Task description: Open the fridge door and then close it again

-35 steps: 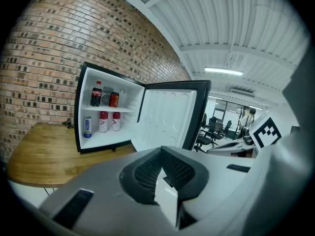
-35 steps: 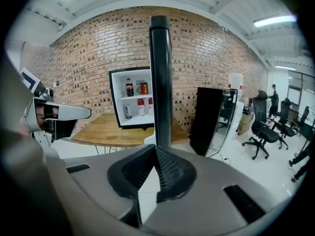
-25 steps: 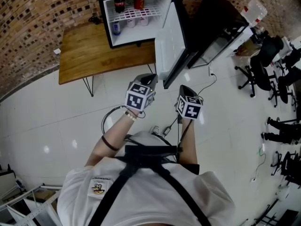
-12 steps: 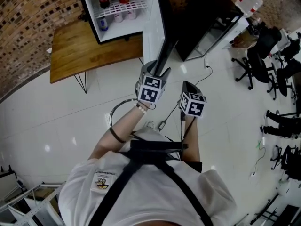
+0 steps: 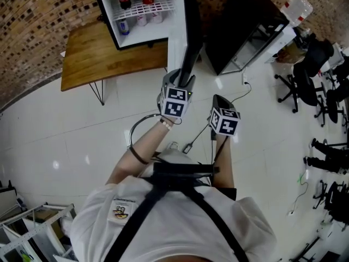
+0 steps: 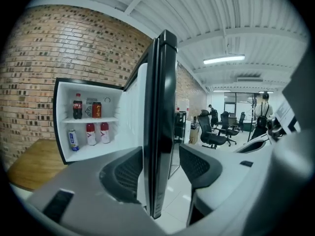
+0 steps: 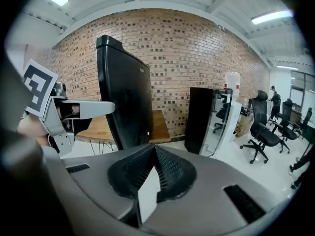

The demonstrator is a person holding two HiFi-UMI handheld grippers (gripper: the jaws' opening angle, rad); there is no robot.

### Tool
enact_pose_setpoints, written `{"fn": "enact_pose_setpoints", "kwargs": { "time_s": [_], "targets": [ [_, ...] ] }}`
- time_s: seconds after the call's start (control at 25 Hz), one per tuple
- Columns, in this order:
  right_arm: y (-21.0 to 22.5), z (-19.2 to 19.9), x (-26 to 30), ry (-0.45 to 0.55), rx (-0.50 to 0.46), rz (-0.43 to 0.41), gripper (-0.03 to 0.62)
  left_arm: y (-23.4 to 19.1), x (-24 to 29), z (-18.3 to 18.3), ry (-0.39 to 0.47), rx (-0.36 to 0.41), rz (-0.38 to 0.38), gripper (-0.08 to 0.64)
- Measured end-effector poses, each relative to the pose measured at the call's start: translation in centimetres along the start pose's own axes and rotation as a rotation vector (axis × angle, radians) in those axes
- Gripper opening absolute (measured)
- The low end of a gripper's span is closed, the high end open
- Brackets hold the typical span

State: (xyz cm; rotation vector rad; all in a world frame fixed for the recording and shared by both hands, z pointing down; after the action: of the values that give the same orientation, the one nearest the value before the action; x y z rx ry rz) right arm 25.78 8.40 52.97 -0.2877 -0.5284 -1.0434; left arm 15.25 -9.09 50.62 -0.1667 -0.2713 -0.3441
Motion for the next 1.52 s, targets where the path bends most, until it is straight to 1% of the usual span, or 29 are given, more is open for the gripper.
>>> {"fn": "enact_pose_setpoints", "kwargs": {
  "time_s": [0.12, 0.2, 0.24, 0.44, 0.56, 0.76, 0.84, 1.0, 1.2, 1.52],
  "targets": [
    [-0.5, -0.1, 0.4, 0.0, -0.003, -0.02, 0.018, -0.7, 0.2, 0.2, -0.009, 0.001, -0.01, 0.204],
    [-0.8, -0.3, 0.6, 0.002, -0.006, -0.03, 0.017, -1.2, -0.1, 0.3, -0.011, -0.001, -0.012, 0.201],
    [-1.0, -0.3, 0.8, 0.003, -0.007, -0.033, 0.018, -1.4, -0.3, 0.3, -0.011, 0.0, -0.015, 0.184],
    [-2.9, -0.7, 1.6, 0.004, -0.009, -0.06, 0.018, -3.7, -1.6, 0.3, -0.024, -0.018, -0.03, 0.176],
    [-4.7, -1.2, 2.1, 0.002, -0.017, -0.077, 0.018, -5.7, -2.6, 0.2, -0.028, -0.016, -0.054, 0.173],
    [-7.5, -2.1, 2.8, -0.002, -0.037, -0.098, 0.018, -9.9, -4.2, 0.2, -0.032, -0.035, -0.136, 0.164],
    [-8.4, -2.4, 3.2, -0.003, -0.046, -0.101, 0.018, -11.7, -4.5, 0.1, -0.031, -0.044, -0.157, 0.164],
    [-10.7, -2.6, 3.9, -0.007, -0.052, -0.105, 0.018, -15.2, -5.0, 0.1, -0.039, -0.066, -0.176, 0.164],
    [-13.5, -3.2, 4.7, -0.006, -0.052, -0.107, 0.018, -18.8, -5.6, -0.1, -0.051, -0.065, -0.183, 0.166],
    [-15.8, -4.3, 6.1, 0.002, -0.038, -0.087, 0.018, -23.2, -5.4, -0.8, -0.055, -0.068, -0.207, 0.169]
  ]
}}
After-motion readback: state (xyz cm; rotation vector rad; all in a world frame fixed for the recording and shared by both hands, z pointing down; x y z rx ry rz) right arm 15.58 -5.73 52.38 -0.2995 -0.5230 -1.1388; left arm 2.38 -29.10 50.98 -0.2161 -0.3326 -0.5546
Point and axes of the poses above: the fingertips, and each gripper's own axes: x forward along the fingers, y to its right, z out of its underside, the point moved 9 cm from there along -x, backward along the fingers, and after that the axes turned 2 degrees about -x, right-handed, at the moved point
